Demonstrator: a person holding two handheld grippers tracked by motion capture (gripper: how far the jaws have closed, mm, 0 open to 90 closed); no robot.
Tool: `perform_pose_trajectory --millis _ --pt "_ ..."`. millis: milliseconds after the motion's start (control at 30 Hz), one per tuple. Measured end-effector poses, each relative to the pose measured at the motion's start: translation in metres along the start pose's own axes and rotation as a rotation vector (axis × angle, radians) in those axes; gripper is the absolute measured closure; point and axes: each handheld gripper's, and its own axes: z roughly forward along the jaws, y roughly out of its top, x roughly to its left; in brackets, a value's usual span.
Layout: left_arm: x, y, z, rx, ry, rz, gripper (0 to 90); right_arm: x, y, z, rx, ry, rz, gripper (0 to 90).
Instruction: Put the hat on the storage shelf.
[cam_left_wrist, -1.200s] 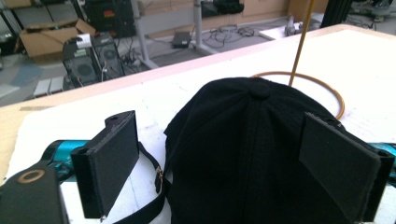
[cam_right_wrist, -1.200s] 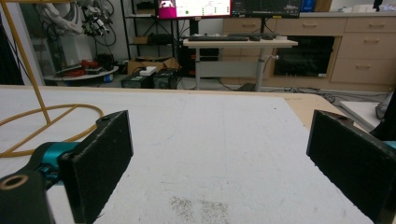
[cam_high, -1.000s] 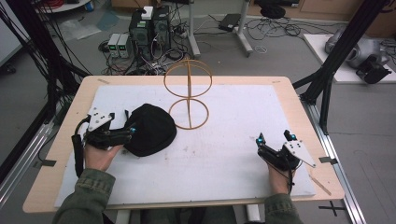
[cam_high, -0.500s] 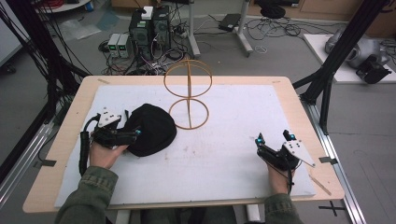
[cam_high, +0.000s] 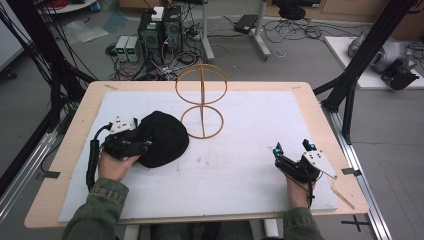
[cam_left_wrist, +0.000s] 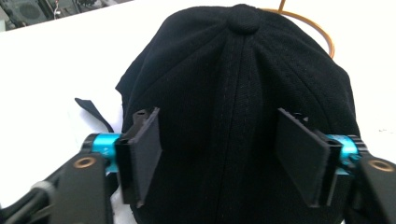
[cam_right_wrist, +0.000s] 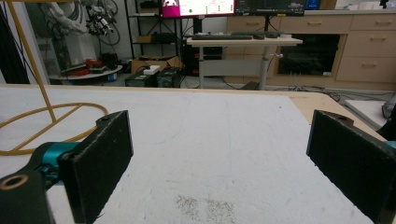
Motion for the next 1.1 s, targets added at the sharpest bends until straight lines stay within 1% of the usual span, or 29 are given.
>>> perform_pose_trajectory --millis 33,67,100,133,167,200,233,300,367,400,633,667,733,767,833,967,1000,1033,1067,1100 --pt "0.000 0.000 0.000 -0.002 0.001 -0.006 38.9 0.000 0.000 0.000 -0.001 0.001 0.000 6.2" --pt "0.001 0.000 0.000 -0.006 -0.008 -0.009 41.3 0.000 0.000 0.000 -0.003 0.005 -0.004 6.2" --pt "0.001 0.000 0.000 -0.005 -0.019 -0.002 45.8 0.000 0.000 0.000 -0.002 0.004 -0.002 6.2" --pt "0.000 -0.001 0.000 -0.015 -0.023 0.002 50.4 0.000 0.000 0.000 -0.003 0.004 -0.001 6.2" --pt "-0.001 -0.001 0.000 -0.013 -0.033 0.009 53.4 0.000 0.000 0.000 -0.004 0.004 0.002 6.2" --pt "-0.001 -0.001 0.000 -0.010 -0.045 0.010 59.0 0.000 0.000 0.000 -0.003 0.005 0.001 6.2" --pt "-0.002 -0.001 0.001 -0.014 -0.043 0.008 62.5 0.000 0.000 0.000 -0.003 0.007 0.002 6.2" --pt "-0.003 -0.001 0.000 -0.029 -0.034 0.017 74.1 0.000 0.000 0.000 -0.005 0.009 0.001 6.2" --pt "-0.003 -0.001 0.000 -0.037 -0.051 0.023 83.9 0.000 0.000 0.000 -0.005 0.010 0.003 6.2" --pt "-0.004 -0.002 0.000 -0.036 -0.053 0.027 85.8 0.000 0.000 0.000 -0.005 0.010 0.001 6.2" --pt "-0.005 -0.003 -0.002 -0.047 -0.053 0.041 87.1 0.000 0.000 0.000 -0.004 0.009 0.004 6.2" --pt "-0.005 -0.003 -0.002 -0.048 -0.049 0.041 87.0 -0.001 0.000 0.000 -0.008 0.008 -0.003 6.2" --pt "-0.005 -0.003 -0.003 -0.054 -0.047 0.043 87.1 0.000 0.000 0.000 -0.005 0.010 0.004 6.2" --pt "-0.005 -0.003 -0.003 -0.056 -0.044 0.050 87.1 0.000 0.000 0.000 -0.006 0.008 0.000 6.2" --pt "-0.006 -0.003 -0.005 -0.063 -0.040 0.049 87.1 0.000 0.000 0.000 -0.005 0.010 -0.003 6.2" --pt "-0.006 -0.002 -0.009 -0.092 -0.034 0.046 87.0 0.000 0.000 -0.001 -0.006 0.008 0.001 6.2" --pt "-0.007 -0.002 -0.010 -0.096 -0.029 0.053 87.1 0.000 0.000 -0.001 -0.005 0.008 0.000 6.2" --pt "-0.007 -0.001 -0.012 -0.107 -0.023 0.050 87.0 0.000 0.000 -0.001 -0.005 0.009 0.001 6.2" --pt "-0.007 -0.001 -0.015 -0.129 -0.026 0.040 87.0 0.000 0.000 -0.001 -0.008 0.011 -0.005 6.2" --pt "-0.007 0.000 -0.017 -0.139 -0.023 0.038 87.0 0.000 0.000 -0.001 -0.008 0.011 -0.005 6.2"
